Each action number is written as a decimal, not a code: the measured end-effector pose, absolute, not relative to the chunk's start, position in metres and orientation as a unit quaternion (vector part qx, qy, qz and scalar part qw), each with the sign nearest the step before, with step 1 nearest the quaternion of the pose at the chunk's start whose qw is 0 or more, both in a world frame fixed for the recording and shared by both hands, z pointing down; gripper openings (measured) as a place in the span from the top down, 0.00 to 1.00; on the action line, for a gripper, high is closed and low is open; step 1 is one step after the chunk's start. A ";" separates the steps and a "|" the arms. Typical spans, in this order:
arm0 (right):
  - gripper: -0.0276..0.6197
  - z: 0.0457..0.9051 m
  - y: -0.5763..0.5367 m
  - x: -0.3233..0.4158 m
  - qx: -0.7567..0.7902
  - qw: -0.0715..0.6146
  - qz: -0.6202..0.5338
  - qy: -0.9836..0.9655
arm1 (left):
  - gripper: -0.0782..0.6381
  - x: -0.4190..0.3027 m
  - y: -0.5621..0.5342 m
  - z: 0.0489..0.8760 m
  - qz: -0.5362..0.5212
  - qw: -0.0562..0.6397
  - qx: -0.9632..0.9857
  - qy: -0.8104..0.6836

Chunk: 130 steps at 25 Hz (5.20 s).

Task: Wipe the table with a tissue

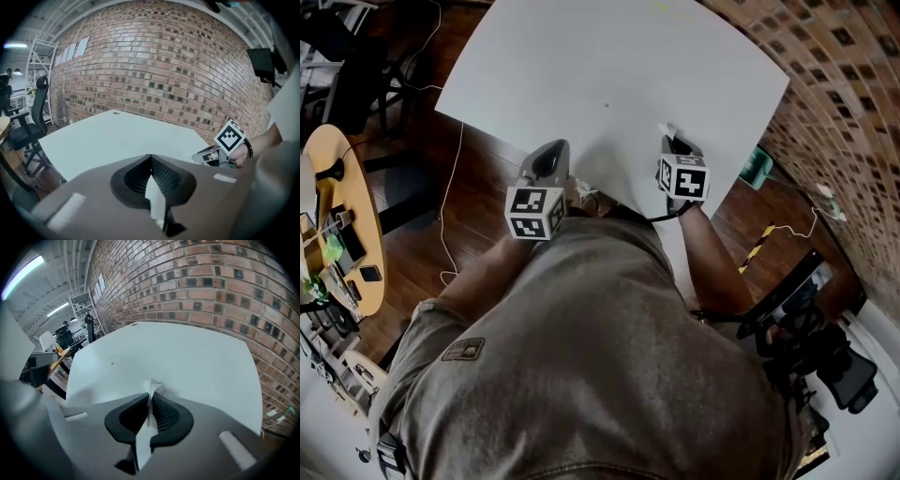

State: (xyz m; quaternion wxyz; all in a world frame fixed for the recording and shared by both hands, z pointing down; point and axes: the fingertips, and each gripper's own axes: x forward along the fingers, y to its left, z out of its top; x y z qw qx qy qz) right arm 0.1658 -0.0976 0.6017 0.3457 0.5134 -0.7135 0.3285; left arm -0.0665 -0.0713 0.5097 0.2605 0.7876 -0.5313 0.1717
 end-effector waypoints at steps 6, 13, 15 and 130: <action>0.91 0.581 -0.128 0.143 0.513 0.341 0.285 -0.734 | 0.89 -0.091 -0.080 0.514 0.163 0.271 0.776 -0.546; 0.91 0.585 -0.150 0.123 0.509 0.352 0.276 -0.735 | 0.89 -0.110 -0.092 0.524 0.159 0.281 0.765 -0.558; 0.91 0.594 -0.148 0.122 0.505 0.362 0.287 -0.729 | 0.89 -0.116 -0.095 0.529 0.160 0.287 0.759 -0.562; 0.70 0.597 -0.119 0.111 0.488 0.353 0.315 -0.734 | 0.89 -0.142 -0.081 0.543 0.174 0.291 0.763 -0.550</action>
